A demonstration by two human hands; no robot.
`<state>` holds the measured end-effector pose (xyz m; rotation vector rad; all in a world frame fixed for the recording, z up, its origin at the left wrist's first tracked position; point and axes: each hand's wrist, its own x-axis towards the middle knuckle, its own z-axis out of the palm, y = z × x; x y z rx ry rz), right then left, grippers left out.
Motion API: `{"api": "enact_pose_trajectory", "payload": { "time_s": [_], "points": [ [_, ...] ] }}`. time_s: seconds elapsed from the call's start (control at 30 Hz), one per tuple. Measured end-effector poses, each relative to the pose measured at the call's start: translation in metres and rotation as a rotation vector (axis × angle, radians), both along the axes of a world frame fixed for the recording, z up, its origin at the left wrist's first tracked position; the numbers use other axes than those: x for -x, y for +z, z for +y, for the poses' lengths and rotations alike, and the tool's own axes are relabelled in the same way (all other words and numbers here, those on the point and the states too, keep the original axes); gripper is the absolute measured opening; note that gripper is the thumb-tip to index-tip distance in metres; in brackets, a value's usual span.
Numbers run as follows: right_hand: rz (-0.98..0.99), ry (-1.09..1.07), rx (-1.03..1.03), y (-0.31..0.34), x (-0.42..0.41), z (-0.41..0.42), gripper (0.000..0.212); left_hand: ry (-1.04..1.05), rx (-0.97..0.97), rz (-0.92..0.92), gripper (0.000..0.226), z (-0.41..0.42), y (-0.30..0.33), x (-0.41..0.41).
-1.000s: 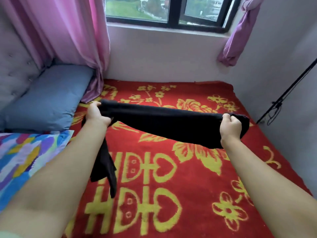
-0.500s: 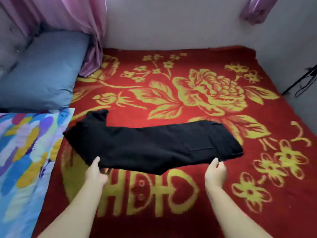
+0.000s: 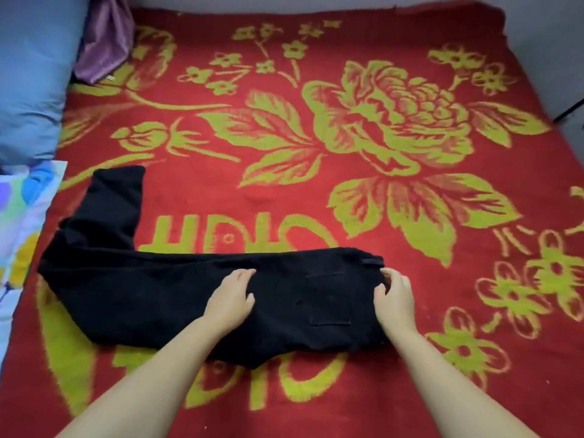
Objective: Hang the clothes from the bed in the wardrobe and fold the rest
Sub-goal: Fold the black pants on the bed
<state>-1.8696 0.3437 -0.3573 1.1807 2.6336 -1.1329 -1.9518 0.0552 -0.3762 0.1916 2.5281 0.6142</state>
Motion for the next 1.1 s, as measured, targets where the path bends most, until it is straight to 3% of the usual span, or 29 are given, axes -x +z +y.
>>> {"api": "enact_pose_trajectory", "payload": {
  "time_s": [0.13, 0.23, 0.3, 0.4, 0.43, 0.57, 0.67, 0.73, 0.77, 0.83, 0.9, 0.97, 1.1],
  "points": [
    [-0.129, -0.009, 0.147, -0.034, 0.043, 0.031, 0.063, -0.177, 0.246, 0.077, 0.068, 0.028, -0.038, 0.034],
    [-0.198, 0.039, 0.121, -0.058, 0.06, 0.049, 0.072, -0.247, 0.297, 0.163, 0.064, 0.044, -0.055, 0.055],
    [-0.207, 0.059, 0.05, -0.065, 0.065, 0.055, 0.065, -0.289, 0.308, 0.198, 0.052, 0.054, -0.054, 0.065],
    [-0.038, 0.079, 0.246, -0.069, 0.055, 0.05, 0.019, -0.32, 0.199, 0.24, 0.03, 0.067, -0.051, 0.065],
    [0.018, 0.076, 0.317, -0.065, 0.049, 0.047, 0.013, -0.305, 0.12, 0.285, 0.024, 0.069, -0.048, 0.063],
    [0.074, 0.127, 0.497, -0.048, 0.02, 0.043, 0.017, -0.33, -0.072, 0.404, 0.008, 0.064, -0.039, 0.052],
    [0.067, 0.165, 0.517, -0.034, 0.006, 0.047, 0.021, -0.279, -0.111, 0.181, 0.012, 0.062, -0.026, 0.043],
    [0.066, 0.235, 0.569, -0.018, 0.002, 0.05, 0.023, -0.317, -0.027, 0.021, 0.024, 0.056, -0.022, 0.044],
    [0.04, 0.28, 0.656, -0.009, -0.001, 0.051, 0.023, -0.379, 0.036, -0.058, 0.029, 0.052, -0.021, 0.045],
    [-0.08, 0.39, 0.888, 0.002, -0.01, 0.052, 0.019, -0.492, 0.155, -0.216, 0.017, 0.042, -0.018, 0.053],
    [-0.154, 0.436, 1.007, 0.002, -0.016, 0.056, 0.017, -0.532, 0.254, -0.33, 0.029, 0.036, -0.01, 0.067],
    [-0.072, 0.275, 0.905, -0.015, -0.012, 0.067, 0.019, -0.483, 0.275, -0.319, 0.038, 0.038, -0.003, 0.087],
    [-0.052, 0.039, 0.219, -0.058, 0.012, 0.075, 0.019, -0.46, 0.42, -0.018, 0.042, 0.062, -0.018, 0.109]
  ]
}}
